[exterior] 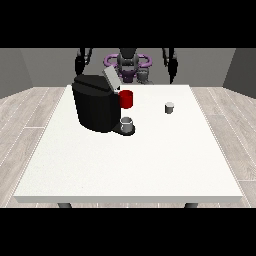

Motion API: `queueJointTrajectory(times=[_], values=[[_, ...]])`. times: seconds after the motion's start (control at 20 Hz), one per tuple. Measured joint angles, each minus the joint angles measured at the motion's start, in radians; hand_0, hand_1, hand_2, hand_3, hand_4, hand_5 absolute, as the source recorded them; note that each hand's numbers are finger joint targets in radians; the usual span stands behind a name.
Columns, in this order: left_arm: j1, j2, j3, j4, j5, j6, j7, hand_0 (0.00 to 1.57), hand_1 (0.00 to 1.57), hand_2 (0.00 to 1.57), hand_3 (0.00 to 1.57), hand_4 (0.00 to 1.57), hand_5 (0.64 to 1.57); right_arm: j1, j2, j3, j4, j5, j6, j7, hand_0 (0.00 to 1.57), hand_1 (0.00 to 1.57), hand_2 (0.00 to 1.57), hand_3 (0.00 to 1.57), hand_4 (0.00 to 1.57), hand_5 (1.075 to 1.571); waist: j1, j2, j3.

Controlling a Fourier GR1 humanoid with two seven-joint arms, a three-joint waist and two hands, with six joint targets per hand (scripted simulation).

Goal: Insert the coffee pod into the coffee machine and close the lid

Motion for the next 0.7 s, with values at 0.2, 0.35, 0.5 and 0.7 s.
queueJointTrajectory(times=[0.2, 0.35, 0.5, 0.7], values=[[-0.008, 0.007, 0.021, 0.021, 0.023, -0.027, -0.035, 0.00, 0.00, 0.00, 0.00, 0.30, 1.571, -0.001, -0.002, -0.004, 0.013, 0.001, 0.005, 0.016, 0.00, 0.00, 0.00, 0.00, 0.13, 1.571, 0.005, -0.023, 0.0173], [0.013, 0.033, 0.046, 0.010, 0.059, -0.078, -0.075, 0.00, 0.00, 0.00, 0.00, 0.27, 1.571, 0.023, 0.014, -0.019, 0.019, -0.004, -0.013, 0.001, 0.00, 0.00, 0.00, 0.00, 0.11, 1.571, 0.015, -0.055, 0.0230], [0.028, 0.044, 0.061, 0.009, 0.074, -0.105, -0.112, 0.00, 0.00, 0.00, 0.00, 0.24, 1.571, 0.031, 0.047, -0.043, 0.023, -0.009, -0.073, -0.057, 0.00, 0.00, 0.00, 0.00, 0.18, 1.571, 0.016, -0.068, 0.0255], [0.028, 0.076, 0.060, 0.023, 0.022, -0.116, -0.143, 0.00, 0.00, 0.00, 0.00, 0.21, 1.571, 0.021, 0.065, -0.060, 0.030, -0.021, -0.095, -0.084, 0.00, 0.00, 0.00, 0.00, 0.22, 1.571, 0.013, -0.067, 0.0270]])
